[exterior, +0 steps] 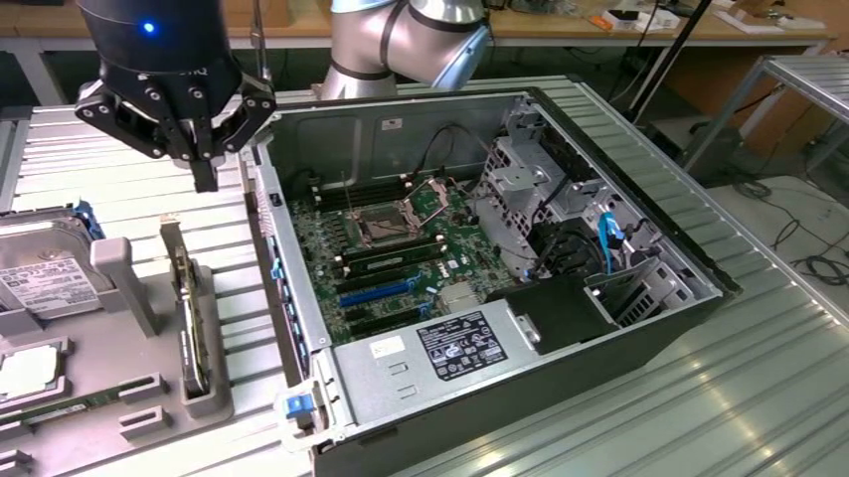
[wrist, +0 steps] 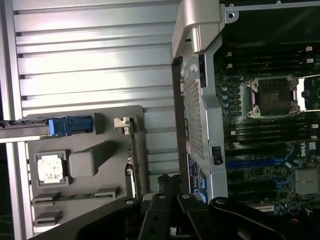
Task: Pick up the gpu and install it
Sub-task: 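Reach for the gpu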
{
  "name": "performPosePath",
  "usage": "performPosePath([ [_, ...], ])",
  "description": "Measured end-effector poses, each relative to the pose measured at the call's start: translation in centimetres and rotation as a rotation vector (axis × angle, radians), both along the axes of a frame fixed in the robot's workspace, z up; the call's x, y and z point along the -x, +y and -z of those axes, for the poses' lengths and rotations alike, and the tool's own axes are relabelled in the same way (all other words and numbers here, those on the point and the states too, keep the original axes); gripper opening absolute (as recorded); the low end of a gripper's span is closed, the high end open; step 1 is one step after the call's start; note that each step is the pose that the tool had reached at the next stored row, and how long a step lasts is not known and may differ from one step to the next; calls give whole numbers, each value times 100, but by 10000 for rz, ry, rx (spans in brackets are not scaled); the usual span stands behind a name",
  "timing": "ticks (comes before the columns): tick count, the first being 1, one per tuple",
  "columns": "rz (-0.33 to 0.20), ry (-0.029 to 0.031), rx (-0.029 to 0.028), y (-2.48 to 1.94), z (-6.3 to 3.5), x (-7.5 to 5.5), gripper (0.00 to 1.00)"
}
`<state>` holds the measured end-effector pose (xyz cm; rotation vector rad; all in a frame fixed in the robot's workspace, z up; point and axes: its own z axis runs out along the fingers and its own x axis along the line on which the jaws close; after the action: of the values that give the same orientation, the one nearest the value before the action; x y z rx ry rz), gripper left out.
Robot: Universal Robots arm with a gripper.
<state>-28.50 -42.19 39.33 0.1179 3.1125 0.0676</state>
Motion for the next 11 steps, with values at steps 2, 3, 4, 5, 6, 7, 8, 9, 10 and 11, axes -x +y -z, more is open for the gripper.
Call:
performPosePath([
  [2,0,1,1,-14,-1,37,11],
  [3,0,0,0,-21,0,51,11],
  [4,0,1,0,-28,0,67,11],
  [5,0,0,0,-34,0,82,11],
  [6,0,1,0,-39,0,93,11],
  [7,0,0,0,-44,0,102,11],
  [8,0,0,0,-50,0,115,11],
  [9,0,0,0,-55,0,125,11],
  [10,0,1,0,-60,0,134,11],
  [11,0,0,-1,-70,0,152,11],
])
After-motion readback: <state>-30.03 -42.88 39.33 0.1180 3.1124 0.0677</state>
